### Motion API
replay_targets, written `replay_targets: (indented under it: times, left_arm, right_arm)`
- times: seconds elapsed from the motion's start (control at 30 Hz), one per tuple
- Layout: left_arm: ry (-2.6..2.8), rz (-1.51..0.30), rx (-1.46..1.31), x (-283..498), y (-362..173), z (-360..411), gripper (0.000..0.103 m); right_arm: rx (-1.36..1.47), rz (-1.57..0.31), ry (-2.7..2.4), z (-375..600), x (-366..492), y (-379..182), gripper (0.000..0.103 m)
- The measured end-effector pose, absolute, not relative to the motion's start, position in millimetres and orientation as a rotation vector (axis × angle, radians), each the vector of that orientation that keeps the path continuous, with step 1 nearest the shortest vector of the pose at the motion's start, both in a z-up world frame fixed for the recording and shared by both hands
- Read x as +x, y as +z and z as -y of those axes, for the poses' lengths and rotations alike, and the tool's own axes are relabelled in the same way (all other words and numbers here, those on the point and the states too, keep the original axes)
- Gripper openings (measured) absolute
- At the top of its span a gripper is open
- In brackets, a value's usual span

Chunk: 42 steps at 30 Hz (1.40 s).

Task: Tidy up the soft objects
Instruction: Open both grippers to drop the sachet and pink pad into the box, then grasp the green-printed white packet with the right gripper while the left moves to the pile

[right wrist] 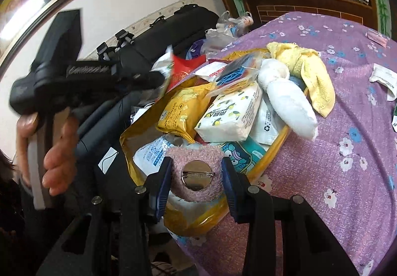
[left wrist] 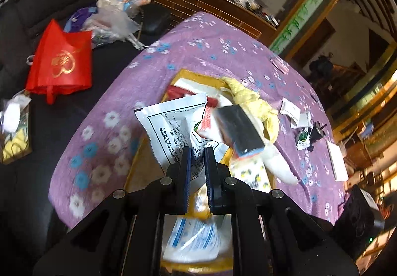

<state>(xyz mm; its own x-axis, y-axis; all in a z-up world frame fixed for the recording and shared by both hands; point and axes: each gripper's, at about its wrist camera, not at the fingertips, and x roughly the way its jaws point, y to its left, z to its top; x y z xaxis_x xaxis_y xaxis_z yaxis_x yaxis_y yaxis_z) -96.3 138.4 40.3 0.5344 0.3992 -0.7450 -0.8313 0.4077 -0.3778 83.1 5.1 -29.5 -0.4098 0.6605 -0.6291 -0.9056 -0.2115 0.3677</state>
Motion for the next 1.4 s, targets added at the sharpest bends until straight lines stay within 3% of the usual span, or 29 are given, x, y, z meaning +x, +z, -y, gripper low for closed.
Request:
replay_targets:
  times: [0.27, 0.37, 0.43, 0.5, 1.03, 1.27, 1.4]
  left_arm:
    - [0.779, -0.631, -0.906, -83.9, 14.9, -170.4, 0.01]
    - [0.761, -0.6, -0.911, -87.8, 16.2, -166.1, 0.026]
    - [0.766, -0.587, -0.915, -91.4, 19.3, -162.3, 0.053]
    - [0.776, -0.55, -0.914, -98.0, 23.6, -155.5, 0.058]
    - [0.727, -0.477, -0.92, -99.9, 39.2, -119.1, 0.058]
    - [0.653, -0.463, -0.792, -40.6, 82.8, -67.9, 0.06]
    - [0.577, -0.507, -0.75, -0.6, 83.8, -49.2, 0.06]
  right_arm:
    - [-0.423, -0.862, 1.827, -6.3, 81.3, -25.7, 0.044]
    - [-0.362, -0.91, 1.836, -7.2, 89.9, -25.5, 0.049]
    - [-0.307, -0.947, 1.85, -5.4, 96.5, -25.1, 0.055]
    - [-0.268, -0.96, 1.869, -3.2, 100.5, -22.0, 0.056]
    - [-0.2, -0.959, 1.878, 19.5, 126.9, -14.8, 0.056]
    - [-0.071, -1.022, 1.759, 31.5, 187.1, -16.5, 0.056]
    - [-0.004, -1.042, 1.657, 40.5, 230.2, -19.1, 0.065]
